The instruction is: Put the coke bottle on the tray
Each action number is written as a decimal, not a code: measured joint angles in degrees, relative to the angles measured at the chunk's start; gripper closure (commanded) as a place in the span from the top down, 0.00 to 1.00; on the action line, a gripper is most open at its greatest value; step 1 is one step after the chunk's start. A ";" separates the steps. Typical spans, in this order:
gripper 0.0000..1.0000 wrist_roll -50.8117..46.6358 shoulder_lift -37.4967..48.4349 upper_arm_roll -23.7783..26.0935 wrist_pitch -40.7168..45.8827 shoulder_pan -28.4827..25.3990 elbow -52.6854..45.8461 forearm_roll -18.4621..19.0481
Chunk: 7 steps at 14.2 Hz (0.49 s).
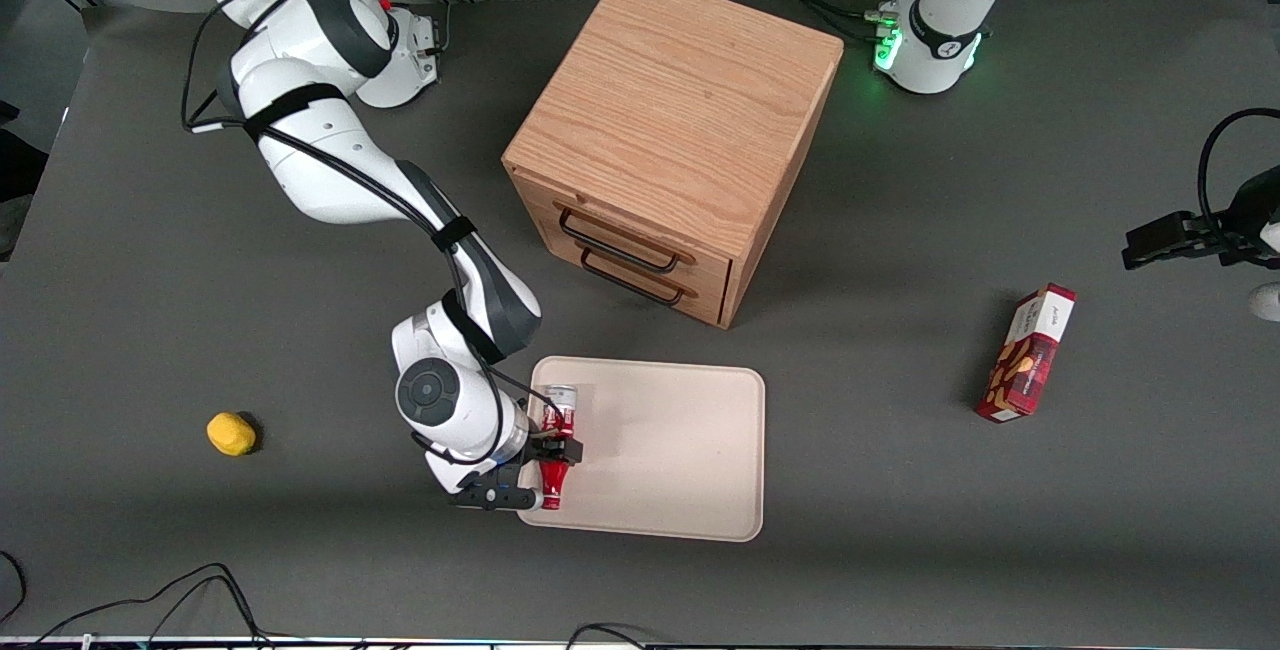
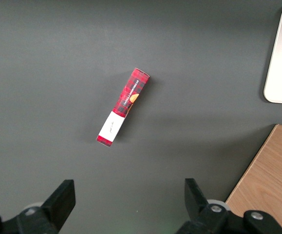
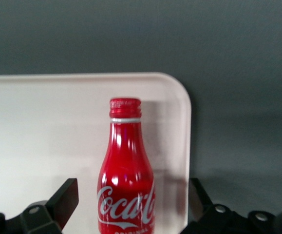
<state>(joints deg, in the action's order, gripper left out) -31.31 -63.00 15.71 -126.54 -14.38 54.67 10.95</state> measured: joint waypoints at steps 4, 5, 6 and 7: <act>1.00 0.10 8.87 -0.07 5.27 4.98 4.09 0.00; 1.00 0.39 12.22 0.01 7.43 6.80 6.13 0.00; 1.00 1.34 15.71 0.07 9.04 8.52 8.47 0.00; 1.00 3.11 19.38 0.11 10.19 10.17 11.21 0.00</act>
<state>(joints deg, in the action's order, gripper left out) -28.20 -43.62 15.82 -116.35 -4.21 65.88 10.95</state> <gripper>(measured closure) 0.000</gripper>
